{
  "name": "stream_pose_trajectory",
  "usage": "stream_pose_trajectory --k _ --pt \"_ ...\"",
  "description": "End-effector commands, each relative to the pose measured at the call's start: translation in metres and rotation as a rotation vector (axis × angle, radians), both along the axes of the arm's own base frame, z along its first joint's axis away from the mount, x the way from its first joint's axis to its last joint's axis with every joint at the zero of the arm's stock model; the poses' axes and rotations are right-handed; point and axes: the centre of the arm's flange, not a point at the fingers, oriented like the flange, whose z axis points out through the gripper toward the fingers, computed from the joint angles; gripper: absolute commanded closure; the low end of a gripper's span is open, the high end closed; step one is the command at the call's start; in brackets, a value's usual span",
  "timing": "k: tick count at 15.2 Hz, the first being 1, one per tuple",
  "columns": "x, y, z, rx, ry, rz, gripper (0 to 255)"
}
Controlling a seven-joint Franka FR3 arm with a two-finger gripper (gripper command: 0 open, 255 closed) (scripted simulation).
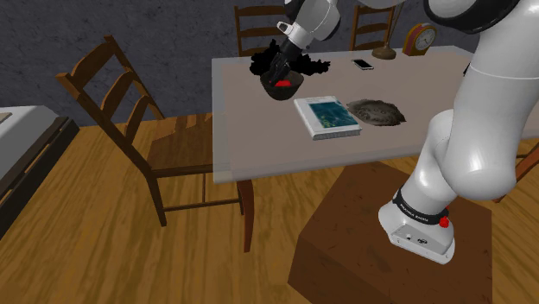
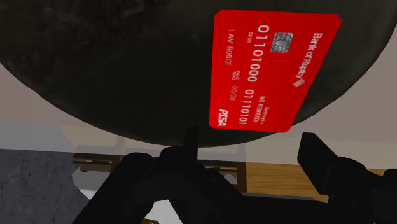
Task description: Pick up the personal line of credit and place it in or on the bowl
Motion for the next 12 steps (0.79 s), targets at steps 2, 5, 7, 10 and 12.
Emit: stream_pose_trajectory --k 2,5,7,10,12 --pt "0.000 -0.001 0.000 -0.001 0.001 -0.001 0" --pt "0.000 0.000 -0.001 -0.001 0.001 -0.001 0" --pt "-0.010 -0.011 0.021 -0.001 0.001 -0.001 0" --pt "-0.018 -0.021 0.041 -0.001 0.001 -0.001 0" --pt "-0.018 -0.021 0.041 -0.001 0.001 -0.001 0"
